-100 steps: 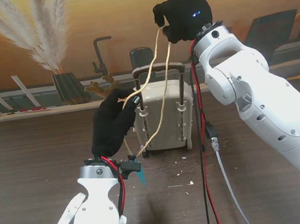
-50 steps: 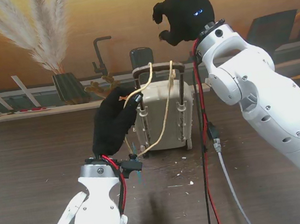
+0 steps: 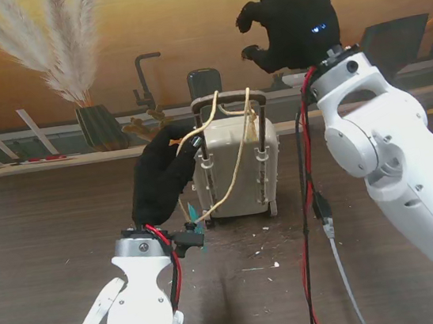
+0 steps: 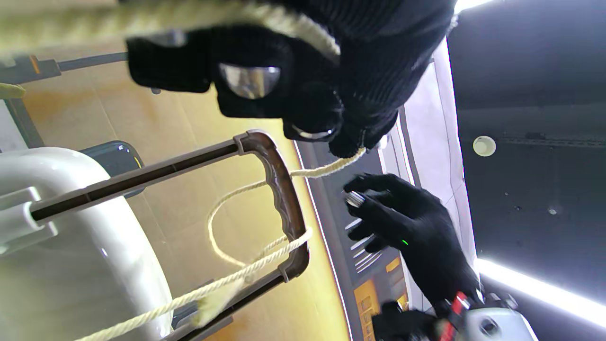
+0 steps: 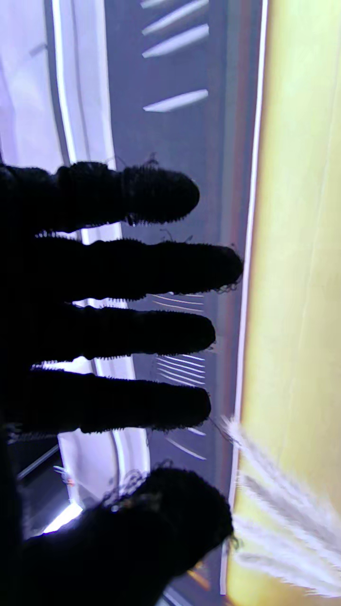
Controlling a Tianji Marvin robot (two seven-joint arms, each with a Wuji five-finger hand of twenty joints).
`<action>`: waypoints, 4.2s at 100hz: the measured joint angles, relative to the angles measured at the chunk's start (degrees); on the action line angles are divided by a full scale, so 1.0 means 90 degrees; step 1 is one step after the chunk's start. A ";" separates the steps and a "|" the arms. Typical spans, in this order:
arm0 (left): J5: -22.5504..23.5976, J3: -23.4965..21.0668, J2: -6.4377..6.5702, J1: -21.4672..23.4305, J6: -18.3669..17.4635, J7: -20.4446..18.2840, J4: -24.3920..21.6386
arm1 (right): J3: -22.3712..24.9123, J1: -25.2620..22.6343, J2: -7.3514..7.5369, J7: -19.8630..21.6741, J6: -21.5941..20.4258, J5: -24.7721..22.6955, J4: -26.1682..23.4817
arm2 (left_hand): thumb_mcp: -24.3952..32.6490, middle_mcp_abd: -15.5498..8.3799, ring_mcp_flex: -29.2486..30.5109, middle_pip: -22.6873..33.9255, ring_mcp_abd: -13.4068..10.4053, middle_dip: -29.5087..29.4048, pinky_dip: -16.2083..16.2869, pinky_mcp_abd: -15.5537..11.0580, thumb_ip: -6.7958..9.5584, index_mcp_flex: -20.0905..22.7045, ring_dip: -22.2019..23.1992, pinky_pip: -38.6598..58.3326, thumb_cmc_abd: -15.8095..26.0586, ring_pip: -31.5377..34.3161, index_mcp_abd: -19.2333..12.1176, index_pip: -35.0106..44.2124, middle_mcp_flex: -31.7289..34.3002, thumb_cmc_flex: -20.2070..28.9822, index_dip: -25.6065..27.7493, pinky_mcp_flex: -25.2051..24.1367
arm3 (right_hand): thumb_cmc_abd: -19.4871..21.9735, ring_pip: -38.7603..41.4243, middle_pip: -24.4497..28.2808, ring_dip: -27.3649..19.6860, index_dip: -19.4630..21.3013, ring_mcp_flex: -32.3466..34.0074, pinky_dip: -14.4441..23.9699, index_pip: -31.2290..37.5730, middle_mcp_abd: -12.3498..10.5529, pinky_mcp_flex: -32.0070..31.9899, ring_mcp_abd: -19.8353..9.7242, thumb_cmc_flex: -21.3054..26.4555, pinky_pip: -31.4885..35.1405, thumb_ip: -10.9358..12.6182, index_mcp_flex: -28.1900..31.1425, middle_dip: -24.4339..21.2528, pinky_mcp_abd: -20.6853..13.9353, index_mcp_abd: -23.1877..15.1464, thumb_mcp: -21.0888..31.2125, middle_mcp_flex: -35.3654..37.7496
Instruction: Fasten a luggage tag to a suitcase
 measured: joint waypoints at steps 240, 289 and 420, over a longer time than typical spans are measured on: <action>-0.0686 0.0302 -0.0208 0.0300 -0.1147 0.0545 0.0733 | -0.1421 -0.2153 -0.0052 0.0530 0.2818 0.0767 -0.0979 | 0.0000 0.0000 -0.0001 -0.0158 0.0040 0.0000 -0.0387 0.0000 0.0000 0.0010 0.0000 0.0003 0.0000 -0.0078 0.0001 -0.0001 -0.0033 0.0000 -0.0240 0.0001 | 0.2033 0.1229 0.1583 0.0189 -0.2091 0.0245 0.0248 -0.0908 0.0255 0.0086 0.0343 0.0792 0.0830 0.0457 -0.2696 0.1093 0.0179 0.1021 -0.0792 0.0279; -0.0589 0.0409 -0.0193 0.0189 -0.1313 0.0457 0.0814 | -0.1402 -0.2298 -0.0125 0.0276 0.3173 0.1162 -0.1149 | 0.0000 0.0000 -0.0001 -0.0159 0.0041 0.0000 -0.0418 0.0000 0.0000 0.0044 0.0000 0.0004 -0.0003 -0.0079 0.0001 -0.0050 -0.0034 0.0000 -0.0309 0.0001 | 0.2098 0.1762 0.1969 0.0268 -0.2389 0.0245 0.0388 -0.0980 0.0255 0.0151 0.0345 0.0793 0.1107 0.0457 -0.3175 0.1313 0.0255 0.1469 -0.0920 0.0280; -0.0634 0.0608 -0.0176 -0.0135 -0.1369 0.0242 0.1002 | -0.1245 -0.2582 -0.0167 0.0129 0.3370 0.1119 -0.1382 | 0.0000 0.0001 -0.0004 -0.0241 0.0060 0.0000 -0.0629 0.0001 0.0000 0.0059 0.0000 0.0009 -0.0006 -0.0156 0.0001 -0.0101 -0.0036 -0.0001 -0.0391 0.0001 | 0.2162 0.1768 0.2043 0.0268 -0.2565 0.0244 0.0390 -0.0973 0.0312 0.0090 0.0429 0.0873 0.1110 0.0522 -0.3144 0.1313 0.0329 0.1874 -0.0989 0.0204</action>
